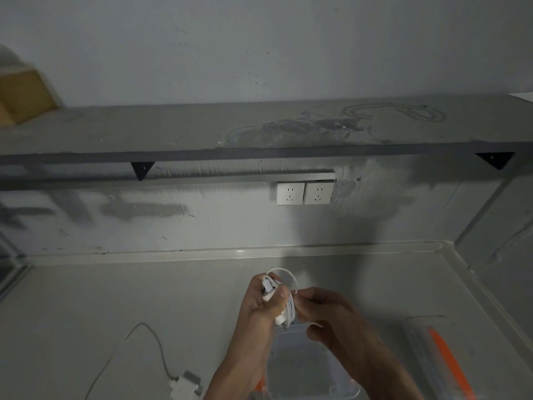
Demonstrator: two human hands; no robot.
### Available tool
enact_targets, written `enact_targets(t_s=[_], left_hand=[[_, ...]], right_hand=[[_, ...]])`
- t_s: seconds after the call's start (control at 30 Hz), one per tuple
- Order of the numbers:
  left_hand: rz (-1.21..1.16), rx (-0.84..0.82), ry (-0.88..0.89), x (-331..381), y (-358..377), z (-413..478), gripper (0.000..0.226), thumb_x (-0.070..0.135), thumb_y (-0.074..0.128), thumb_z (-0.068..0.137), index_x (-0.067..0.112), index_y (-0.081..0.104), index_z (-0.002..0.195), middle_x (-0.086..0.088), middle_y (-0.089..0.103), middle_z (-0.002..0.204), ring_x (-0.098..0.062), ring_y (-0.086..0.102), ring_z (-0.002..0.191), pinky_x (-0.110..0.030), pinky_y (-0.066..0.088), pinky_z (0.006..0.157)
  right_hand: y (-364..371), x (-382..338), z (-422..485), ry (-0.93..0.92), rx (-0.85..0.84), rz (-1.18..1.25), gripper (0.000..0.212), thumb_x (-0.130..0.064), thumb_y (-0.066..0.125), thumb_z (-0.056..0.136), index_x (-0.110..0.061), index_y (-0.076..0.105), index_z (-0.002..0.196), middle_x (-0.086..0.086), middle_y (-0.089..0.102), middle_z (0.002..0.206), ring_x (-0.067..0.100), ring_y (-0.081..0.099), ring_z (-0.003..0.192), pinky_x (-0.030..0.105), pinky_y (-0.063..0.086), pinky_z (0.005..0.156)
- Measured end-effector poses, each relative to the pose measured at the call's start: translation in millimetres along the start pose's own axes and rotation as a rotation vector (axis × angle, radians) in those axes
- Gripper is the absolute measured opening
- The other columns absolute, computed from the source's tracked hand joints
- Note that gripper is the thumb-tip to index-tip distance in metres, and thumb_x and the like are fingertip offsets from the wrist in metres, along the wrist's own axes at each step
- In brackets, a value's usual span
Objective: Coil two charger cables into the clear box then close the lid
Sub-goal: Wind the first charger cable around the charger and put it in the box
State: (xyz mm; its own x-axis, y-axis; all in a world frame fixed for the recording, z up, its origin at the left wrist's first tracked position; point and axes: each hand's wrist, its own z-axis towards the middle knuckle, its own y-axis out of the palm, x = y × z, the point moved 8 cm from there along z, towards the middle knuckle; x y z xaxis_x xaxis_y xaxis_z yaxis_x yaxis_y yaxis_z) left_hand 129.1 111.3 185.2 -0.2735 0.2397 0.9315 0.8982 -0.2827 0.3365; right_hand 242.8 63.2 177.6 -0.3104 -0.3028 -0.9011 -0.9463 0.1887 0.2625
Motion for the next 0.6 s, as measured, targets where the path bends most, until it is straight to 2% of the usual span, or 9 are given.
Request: enact_targets(t_s=[0.07,0.17,0.23,0.3,0.4,0.5,0.6], left_hand=[[-0.042,0.037,-0.004,1,-3,2,0.029,0.022,0.063,0.078,0.001,0.057,0.097,-0.01,0.062,0.079,-0.025,0.057,0.078,-0.04,0.044,0.076],[-0.099,0.156,0.06,8,-10,8,0.033,0.021,0.071,0.08,0.001,0.054,0.099,-0.012,0.06,0.079,-0.024,0.056,0.076,-0.036,0.047,0.07],[-0.123,0.194,0.095,12,-10,12,0.026,0.023,0.066,0.085,0.007,0.053,0.101,-0.015,0.06,0.082,-0.026,0.058,0.076,-0.037,0.051,0.068],[-0.127,0.195,0.109,15,-7,14,0.024,0.028,0.062,0.089,0.012,0.052,0.106,-0.018,0.063,0.087,-0.03,0.062,0.078,-0.045,0.052,0.072],[-0.103,0.157,0.175,26,-7,17,0.038,0.042,0.062,0.083,0.019,0.053,0.112,-0.013,0.067,0.094,-0.025,0.065,0.082,-0.036,0.055,0.068],[0.033,0.078,0.301,43,-5,19,0.034,0.033,0.06,0.082,0.025,0.053,0.115,-0.004,0.068,0.1,-0.013,0.066,0.091,-0.022,0.053,0.074],[0.199,0.083,0.43,58,-1,20,0.032,0.024,0.052,0.089,0.027,0.049,0.121,0.003,0.066,0.107,-0.009,0.065,0.099,-0.025,0.053,0.084]], right_hand=[[0,-6,0,-0.087,0.084,-0.122,0.022,-0.026,0.072,0.076,-0.012,0.075,0.093,-0.001,0.068,0.079,0.014,0.054,0.07,0.025,0.044,0.058],[19,-21,0,-0.256,0.115,-0.27,0.017,-0.027,0.066,0.085,-0.033,0.076,0.096,-0.01,0.068,0.069,0.003,0.059,0.062,0.021,0.048,0.053],[32,-22,3,-0.301,0.128,-0.3,0.03,-0.018,0.066,0.089,-0.041,0.069,0.108,-0.012,0.067,0.065,0.001,0.062,0.06,0.023,0.054,0.055],[37,-23,7,-0.329,0.173,-0.248,0.036,-0.01,0.066,0.088,-0.037,0.069,0.113,-0.005,0.074,0.071,0.009,0.07,0.069,0.03,0.06,0.067],[35,-32,13,-0.342,0.222,-0.152,0.038,-0.001,0.067,0.084,-0.028,0.072,0.111,0.006,0.076,0.073,0.013,0.071,0.069,0.028,0.06,0.071],[32,-47,15,-0.365,0.231,-0.189,0.035,-0.006,0.069,0.084,-0.025,0.072,0.113,0.01,0.077,0.079,0.012,0.072,0.071,0.027,0.059,0.074],[36,-61,17,-0.382,0.245,-0.258,0.033,-0.014,0.068,0.087,-0.03,0.069,0.116,0.004,0.077,0.084,0.015,0.075,0.078,0.034,0.06,0.081]])
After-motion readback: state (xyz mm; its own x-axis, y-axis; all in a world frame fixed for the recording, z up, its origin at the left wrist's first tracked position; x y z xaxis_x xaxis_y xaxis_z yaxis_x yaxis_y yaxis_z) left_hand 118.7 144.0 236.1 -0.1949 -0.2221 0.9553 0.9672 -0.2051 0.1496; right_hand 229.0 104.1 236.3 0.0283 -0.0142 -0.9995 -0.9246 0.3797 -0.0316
